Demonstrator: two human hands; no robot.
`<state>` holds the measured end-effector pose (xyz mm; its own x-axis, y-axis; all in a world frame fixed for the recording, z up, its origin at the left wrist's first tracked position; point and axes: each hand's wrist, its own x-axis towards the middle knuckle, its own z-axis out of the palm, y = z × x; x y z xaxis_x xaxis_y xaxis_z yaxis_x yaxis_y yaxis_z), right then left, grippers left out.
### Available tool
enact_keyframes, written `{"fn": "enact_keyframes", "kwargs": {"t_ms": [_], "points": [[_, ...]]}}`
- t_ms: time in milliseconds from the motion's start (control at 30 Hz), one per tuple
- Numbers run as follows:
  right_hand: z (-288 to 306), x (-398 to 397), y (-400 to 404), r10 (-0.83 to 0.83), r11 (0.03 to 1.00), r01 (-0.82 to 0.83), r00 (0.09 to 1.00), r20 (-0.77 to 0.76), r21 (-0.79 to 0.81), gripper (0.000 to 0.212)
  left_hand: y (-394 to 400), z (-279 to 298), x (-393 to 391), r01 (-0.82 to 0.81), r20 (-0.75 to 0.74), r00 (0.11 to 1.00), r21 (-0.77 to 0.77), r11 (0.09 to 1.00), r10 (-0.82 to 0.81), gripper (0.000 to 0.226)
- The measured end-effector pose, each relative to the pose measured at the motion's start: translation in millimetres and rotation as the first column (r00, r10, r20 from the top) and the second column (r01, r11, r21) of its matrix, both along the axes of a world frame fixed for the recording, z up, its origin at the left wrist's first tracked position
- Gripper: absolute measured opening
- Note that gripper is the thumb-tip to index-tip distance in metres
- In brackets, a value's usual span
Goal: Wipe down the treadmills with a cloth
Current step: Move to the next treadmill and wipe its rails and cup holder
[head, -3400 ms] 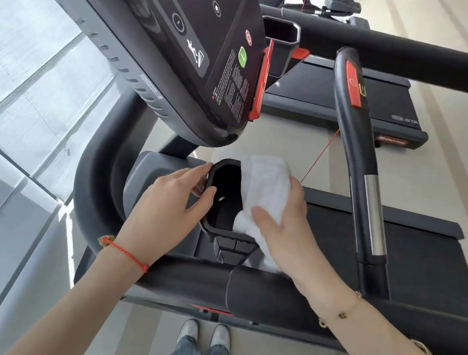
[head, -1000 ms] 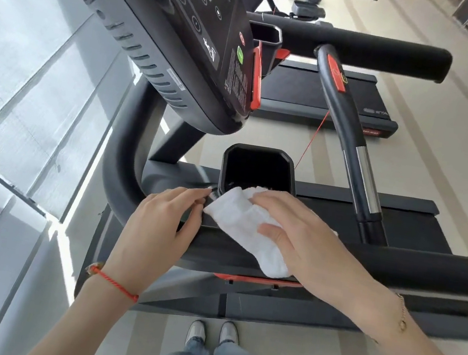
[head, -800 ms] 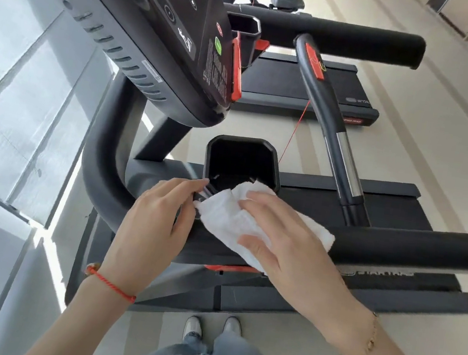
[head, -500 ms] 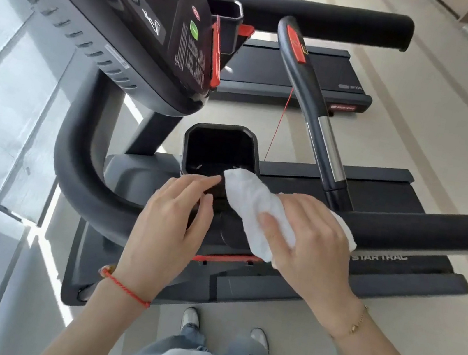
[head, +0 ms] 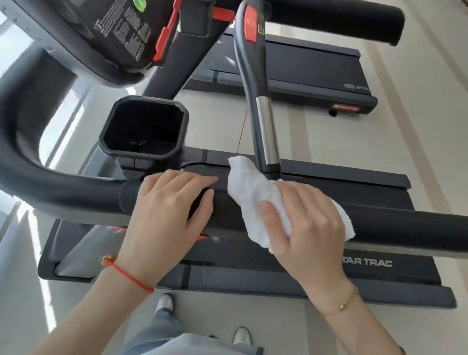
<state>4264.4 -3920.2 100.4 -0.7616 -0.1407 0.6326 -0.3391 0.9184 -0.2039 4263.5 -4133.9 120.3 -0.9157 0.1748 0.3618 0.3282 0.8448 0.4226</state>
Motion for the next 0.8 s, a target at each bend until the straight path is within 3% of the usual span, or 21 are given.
{"fn": "enact_keyframes", "kwargs": {"t_ms": [233,500,800], "points": [[3.7,4.4,79.2,-0.084,0.996,0.084,0.996,0.0,-0.032,0.037,65.1,-2.6,8.5,-0.088,-0.045,0.995,-0.021,0.996,0.087,0.024],[-2.7,5.1,93.8,0.126,0.991,-0.125,0.992,-0.025,0.044,0.037,125.1,-0.2,18.3,-0.119,-0.033,0.992,-0.004,0.993,0.118,0.018],[-1.2,3.4,165.2,-0.091,0.996,0.092,0.995,-0.034,0.005,0.037,164.7,-1.0,19.1,-0.109,-0.019,0.994,-0.015,0.994,0.108,0.02]]}}
